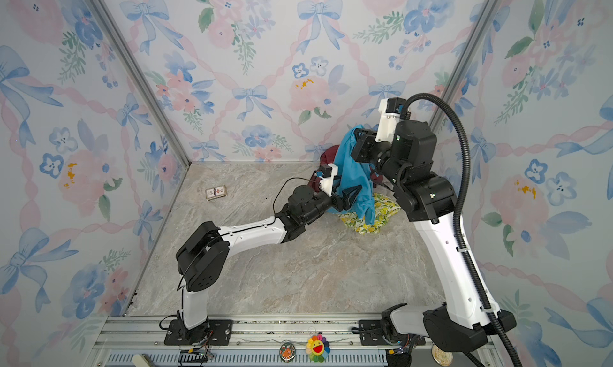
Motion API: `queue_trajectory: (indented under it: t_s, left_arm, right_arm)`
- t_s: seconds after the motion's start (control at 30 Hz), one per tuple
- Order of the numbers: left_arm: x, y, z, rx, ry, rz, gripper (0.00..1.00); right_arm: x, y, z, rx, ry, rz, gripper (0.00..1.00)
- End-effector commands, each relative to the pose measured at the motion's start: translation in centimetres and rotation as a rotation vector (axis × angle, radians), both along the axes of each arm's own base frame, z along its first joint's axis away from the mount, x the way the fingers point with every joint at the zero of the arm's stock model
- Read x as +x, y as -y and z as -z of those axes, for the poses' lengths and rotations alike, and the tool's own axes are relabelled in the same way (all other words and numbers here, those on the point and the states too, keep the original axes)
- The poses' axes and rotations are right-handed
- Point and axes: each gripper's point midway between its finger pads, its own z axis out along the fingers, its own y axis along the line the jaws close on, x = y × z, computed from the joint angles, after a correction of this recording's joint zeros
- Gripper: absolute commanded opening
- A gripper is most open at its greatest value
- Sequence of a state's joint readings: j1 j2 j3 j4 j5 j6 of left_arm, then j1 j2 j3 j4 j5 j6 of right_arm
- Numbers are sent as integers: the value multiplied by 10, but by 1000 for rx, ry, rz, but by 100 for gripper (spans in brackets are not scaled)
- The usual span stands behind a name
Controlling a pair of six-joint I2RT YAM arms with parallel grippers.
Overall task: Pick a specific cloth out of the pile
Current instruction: 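Grasp the hanging turquoise cloth with the left gripper while the right gripper holds it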
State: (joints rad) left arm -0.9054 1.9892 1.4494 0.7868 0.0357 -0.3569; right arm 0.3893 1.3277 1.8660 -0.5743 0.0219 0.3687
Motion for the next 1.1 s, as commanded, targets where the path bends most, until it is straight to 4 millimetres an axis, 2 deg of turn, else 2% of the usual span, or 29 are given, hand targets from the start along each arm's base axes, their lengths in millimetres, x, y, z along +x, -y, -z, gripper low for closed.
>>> queue_trajectory:
  t_s: [0.0,0.03,0.07,0.1,0.13,0.37,0.6,0.87,0.97,1.07]
  left_arm:
    - [4,0,-38,-134,57,-10,43]
    - [6,0,-40,-137,60,-13,24]
    - [7,-1,-40,-136,62,-20,13]
    - [9,-6,-43,-140,63,-36,2]
    - [12,-12,-45,-143,62,-50,0]
    - [16,-67,-81,-185,76,-106,0]
    - [-7,-121,-131,-232,150,-149,0]
    - [-22,-199,-174,-230,195,-281,0]
    - [-22,-229,-180,-203,194,-342,0]
    - [-19,-258,-175,-171,184,-395,0]
  right_arm:
    - [-10,0,-8,28,24,-10,0]
    - [-10,2,-5,26,18,-5,0]
    - [-10,2,-1,26,12,-3,0]
    - [-10,4,3,25,4,1,0]
    - [-10,6,7,24,-7,6,0]
    - [-4,13,52,-26,-110,20,0]
    - [-3,0,94,-82,-220,-42,0]
    - [-9,-53,130,-146,-287,-192,0]
    - [-8,-80,141,-156,-300,-245,2]
    - [-5,-109,151,-164,-302,-290,8]
